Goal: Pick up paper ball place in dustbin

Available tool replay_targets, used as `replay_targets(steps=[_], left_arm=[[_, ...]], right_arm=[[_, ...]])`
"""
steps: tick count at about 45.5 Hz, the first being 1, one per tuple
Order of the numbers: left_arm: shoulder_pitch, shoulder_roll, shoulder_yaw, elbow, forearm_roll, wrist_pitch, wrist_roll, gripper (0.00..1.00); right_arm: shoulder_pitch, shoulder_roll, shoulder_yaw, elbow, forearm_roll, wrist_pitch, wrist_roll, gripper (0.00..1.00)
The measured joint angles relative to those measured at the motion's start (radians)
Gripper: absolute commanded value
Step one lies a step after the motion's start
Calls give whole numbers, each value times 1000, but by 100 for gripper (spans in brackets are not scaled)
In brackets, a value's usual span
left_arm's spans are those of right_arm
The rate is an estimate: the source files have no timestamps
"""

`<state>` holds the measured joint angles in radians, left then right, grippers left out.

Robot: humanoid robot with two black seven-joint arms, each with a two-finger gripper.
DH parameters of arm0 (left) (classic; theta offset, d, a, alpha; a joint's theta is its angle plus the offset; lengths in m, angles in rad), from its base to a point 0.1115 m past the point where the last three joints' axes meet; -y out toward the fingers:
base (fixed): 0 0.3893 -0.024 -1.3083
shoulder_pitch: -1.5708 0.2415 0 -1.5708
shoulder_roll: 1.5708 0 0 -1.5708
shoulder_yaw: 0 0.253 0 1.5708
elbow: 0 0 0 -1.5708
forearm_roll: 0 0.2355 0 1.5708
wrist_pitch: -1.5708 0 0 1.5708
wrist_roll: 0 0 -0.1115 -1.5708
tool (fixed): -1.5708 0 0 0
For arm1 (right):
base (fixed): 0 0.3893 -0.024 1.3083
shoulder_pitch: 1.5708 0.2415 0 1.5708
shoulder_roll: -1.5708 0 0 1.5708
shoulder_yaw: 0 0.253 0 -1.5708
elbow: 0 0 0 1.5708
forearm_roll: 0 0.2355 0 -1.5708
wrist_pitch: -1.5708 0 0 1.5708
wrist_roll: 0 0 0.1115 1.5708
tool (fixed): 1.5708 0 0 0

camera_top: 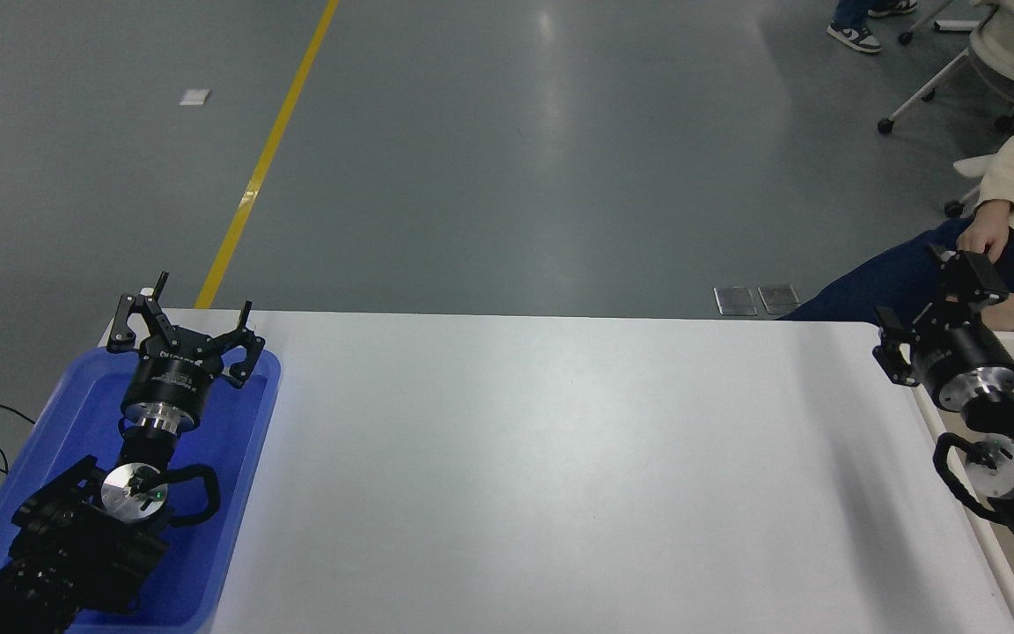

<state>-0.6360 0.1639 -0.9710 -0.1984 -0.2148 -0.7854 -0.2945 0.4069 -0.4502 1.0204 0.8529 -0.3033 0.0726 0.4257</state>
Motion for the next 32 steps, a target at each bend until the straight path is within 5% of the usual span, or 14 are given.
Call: replay_targets(steps=[11, 32], left_arm=[[0, 0, 0, 0, 0, 0, 0, 100], [0, 0, 0, 0, 0, 0, 0, 100]], right_arm=[[-24, 103, -21, 6, 59, -37, 73, 100], [-28, 94, -56, -15, 16, -47, 117, 100]])
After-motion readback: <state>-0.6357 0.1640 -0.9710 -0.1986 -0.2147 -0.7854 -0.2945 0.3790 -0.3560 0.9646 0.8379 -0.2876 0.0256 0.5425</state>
